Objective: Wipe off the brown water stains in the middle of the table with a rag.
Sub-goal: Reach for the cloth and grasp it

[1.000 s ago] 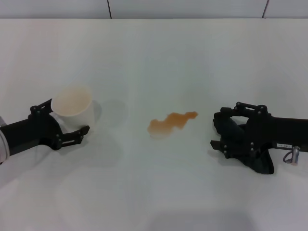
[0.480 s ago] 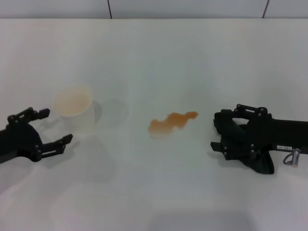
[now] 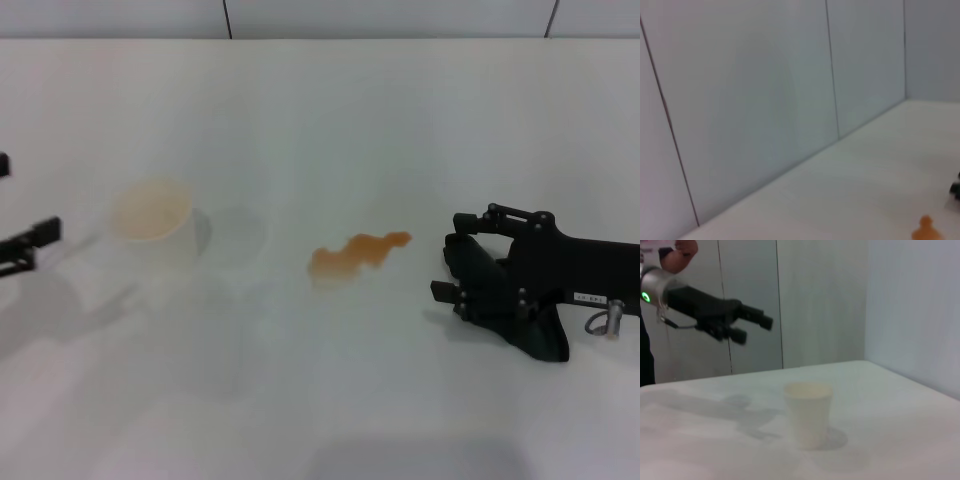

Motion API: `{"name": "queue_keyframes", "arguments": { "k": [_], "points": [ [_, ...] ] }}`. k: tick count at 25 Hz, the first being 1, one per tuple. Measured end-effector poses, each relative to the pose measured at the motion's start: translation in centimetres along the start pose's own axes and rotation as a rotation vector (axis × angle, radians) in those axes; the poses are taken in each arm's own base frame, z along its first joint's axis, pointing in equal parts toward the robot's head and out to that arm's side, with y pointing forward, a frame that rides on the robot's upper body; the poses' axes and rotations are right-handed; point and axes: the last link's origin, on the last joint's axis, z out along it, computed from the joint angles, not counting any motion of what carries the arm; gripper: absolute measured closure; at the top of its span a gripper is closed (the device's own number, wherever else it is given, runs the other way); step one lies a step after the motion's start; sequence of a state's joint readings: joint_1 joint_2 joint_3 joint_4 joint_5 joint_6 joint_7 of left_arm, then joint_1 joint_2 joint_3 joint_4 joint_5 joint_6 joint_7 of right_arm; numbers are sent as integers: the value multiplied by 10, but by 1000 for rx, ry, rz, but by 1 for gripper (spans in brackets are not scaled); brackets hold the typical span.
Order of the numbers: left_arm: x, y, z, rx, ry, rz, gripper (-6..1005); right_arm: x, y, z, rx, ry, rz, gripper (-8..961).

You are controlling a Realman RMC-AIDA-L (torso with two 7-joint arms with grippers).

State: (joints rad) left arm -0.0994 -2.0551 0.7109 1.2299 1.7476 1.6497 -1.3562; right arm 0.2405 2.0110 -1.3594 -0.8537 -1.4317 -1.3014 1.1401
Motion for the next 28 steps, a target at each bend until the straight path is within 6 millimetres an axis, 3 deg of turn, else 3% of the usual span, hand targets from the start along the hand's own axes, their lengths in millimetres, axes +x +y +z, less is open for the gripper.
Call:
{"name": "queue_keyframes", "arguments": {
  "k": [5, 10, 28],
  "points": [
    [19, -19, -15, -27, -11, -4, 119, -5, 0, 1, -4, -24, -2, 98],
    [29, -33, -11, -69, -77, 9, 119, -7, -1, 1, 0, -33, -1, 98],
    [37, -38, 59, -334, -200, 29, 120, -13, -4, 2, 16, -68, 4, 99]
  ]
}}
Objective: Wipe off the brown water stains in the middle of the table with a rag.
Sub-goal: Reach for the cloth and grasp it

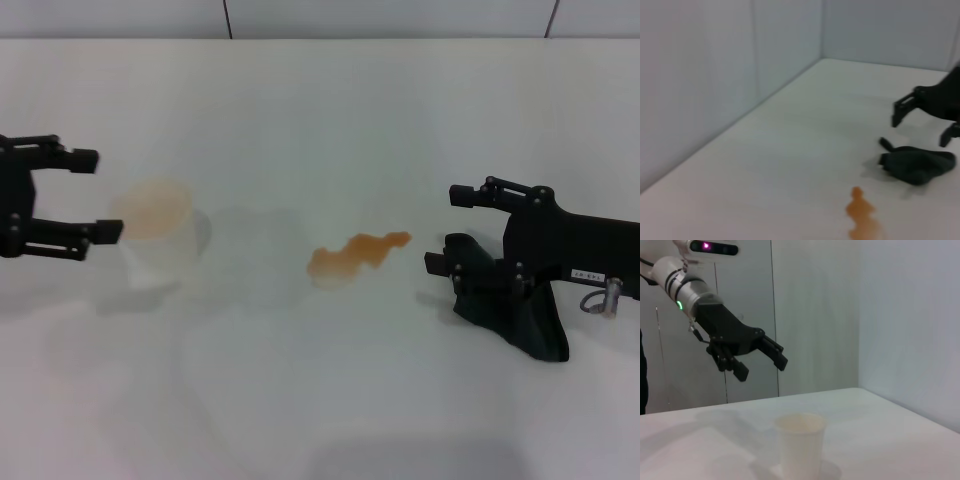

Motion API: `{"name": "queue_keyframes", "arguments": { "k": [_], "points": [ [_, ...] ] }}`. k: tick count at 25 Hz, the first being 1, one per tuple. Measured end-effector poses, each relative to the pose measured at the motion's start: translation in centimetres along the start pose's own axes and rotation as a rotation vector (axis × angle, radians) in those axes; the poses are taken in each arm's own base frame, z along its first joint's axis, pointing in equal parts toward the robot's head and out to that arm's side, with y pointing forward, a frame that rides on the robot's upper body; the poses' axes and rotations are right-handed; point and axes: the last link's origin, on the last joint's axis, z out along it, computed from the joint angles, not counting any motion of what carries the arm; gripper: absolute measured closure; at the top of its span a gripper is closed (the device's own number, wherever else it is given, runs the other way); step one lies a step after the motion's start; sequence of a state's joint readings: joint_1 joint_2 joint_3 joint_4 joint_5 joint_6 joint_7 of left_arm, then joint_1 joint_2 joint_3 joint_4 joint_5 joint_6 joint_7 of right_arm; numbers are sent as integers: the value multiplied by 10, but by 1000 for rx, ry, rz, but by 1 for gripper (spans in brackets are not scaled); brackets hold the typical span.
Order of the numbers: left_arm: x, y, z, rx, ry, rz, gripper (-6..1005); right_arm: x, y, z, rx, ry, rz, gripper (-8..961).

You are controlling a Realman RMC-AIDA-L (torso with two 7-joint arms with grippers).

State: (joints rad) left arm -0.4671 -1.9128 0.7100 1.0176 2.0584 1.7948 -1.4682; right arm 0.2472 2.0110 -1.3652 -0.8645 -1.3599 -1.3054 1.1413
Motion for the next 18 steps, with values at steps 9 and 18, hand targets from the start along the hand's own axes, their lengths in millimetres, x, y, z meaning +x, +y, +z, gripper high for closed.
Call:
{"name": "queue_keyframes", "arguments": {
  "k": [9, 18],
  "points": [
    [5, 8, 22, -106, -28, -5, 120, 0, 0, 0, 2, 0, -3, 99],
    [3, 14, 28, -142, -49, -33, 120, 0, -1, -1, 7, -2, -8, 99]
  ]
}}
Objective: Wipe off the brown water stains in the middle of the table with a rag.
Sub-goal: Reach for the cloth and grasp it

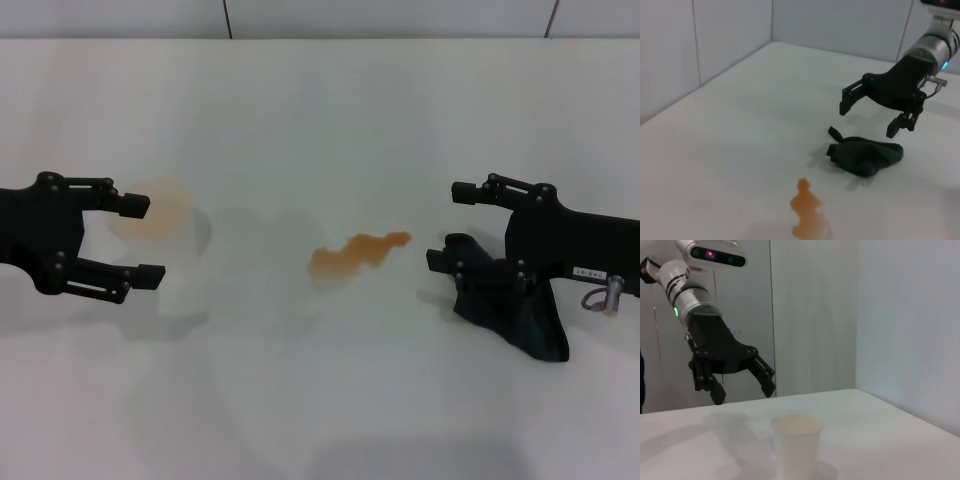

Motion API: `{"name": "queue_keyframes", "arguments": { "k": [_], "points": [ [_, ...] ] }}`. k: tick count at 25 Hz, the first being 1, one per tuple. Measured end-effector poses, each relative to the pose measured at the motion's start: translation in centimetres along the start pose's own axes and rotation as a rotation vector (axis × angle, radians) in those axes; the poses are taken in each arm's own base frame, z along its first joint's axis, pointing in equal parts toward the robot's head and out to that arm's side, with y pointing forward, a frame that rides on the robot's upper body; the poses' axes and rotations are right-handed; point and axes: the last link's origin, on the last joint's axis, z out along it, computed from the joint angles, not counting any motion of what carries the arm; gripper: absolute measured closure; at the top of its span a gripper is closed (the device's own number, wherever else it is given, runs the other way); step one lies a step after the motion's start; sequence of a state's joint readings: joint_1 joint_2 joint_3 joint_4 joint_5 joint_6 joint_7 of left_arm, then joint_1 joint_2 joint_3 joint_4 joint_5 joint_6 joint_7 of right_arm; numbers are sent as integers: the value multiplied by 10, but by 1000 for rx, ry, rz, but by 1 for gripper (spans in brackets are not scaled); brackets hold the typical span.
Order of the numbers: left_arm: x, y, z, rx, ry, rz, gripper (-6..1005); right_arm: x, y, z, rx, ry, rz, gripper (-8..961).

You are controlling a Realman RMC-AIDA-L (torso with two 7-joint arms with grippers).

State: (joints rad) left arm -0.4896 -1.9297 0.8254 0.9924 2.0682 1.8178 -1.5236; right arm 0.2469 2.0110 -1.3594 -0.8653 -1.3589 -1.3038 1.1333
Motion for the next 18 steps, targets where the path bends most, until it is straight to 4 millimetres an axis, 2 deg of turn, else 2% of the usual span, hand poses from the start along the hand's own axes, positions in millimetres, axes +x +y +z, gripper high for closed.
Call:
{"name": "queue_keyframes", "arguments": {
  "k": [9, 18],
  "points": [
    [-1, 0, -2, 8, -6, -15, 120, -6, -3, -1, -5, 22, 9, 100],
    [-1, -2, -4, 16, -10, -36, 119, -19, -14, -4, -13, 262, 67, 100]
  ]
}}
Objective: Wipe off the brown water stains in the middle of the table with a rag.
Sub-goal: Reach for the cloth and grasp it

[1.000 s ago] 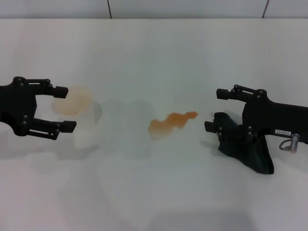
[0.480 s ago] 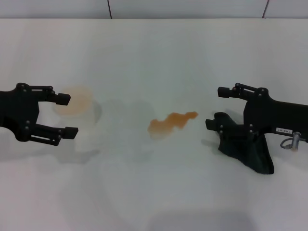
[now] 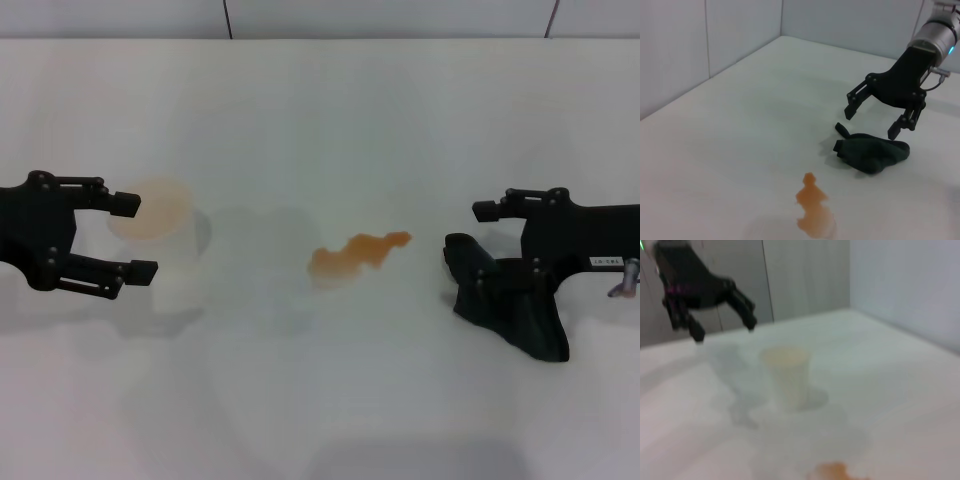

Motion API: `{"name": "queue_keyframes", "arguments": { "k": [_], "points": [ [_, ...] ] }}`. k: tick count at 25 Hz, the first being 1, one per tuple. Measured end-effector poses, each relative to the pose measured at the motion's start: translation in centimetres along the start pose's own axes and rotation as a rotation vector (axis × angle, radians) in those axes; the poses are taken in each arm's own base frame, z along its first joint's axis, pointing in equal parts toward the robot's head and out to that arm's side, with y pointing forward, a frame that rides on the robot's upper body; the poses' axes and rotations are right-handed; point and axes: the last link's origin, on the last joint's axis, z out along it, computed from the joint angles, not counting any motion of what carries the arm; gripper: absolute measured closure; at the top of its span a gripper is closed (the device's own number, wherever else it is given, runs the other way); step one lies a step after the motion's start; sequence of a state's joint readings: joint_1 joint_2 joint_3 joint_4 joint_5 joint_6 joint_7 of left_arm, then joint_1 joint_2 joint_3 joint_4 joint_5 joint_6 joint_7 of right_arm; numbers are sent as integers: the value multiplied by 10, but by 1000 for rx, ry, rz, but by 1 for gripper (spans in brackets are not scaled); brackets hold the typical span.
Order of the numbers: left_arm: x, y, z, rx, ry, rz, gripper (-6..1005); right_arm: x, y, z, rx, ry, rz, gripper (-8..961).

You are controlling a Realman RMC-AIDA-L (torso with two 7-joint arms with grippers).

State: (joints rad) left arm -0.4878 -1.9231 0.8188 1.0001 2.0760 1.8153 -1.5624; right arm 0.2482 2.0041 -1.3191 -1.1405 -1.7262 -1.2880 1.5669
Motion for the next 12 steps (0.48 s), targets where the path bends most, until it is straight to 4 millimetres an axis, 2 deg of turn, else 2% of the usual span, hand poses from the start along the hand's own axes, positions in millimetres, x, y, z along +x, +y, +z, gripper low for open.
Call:
{"name": "queue_keyframes", "arguments": {
  "k": [12],
  "points": [
    [0, 0, 1, 1, -2, -10, 119, -11, -6, -3, 6, 246, 24, 116]
  ]
}}
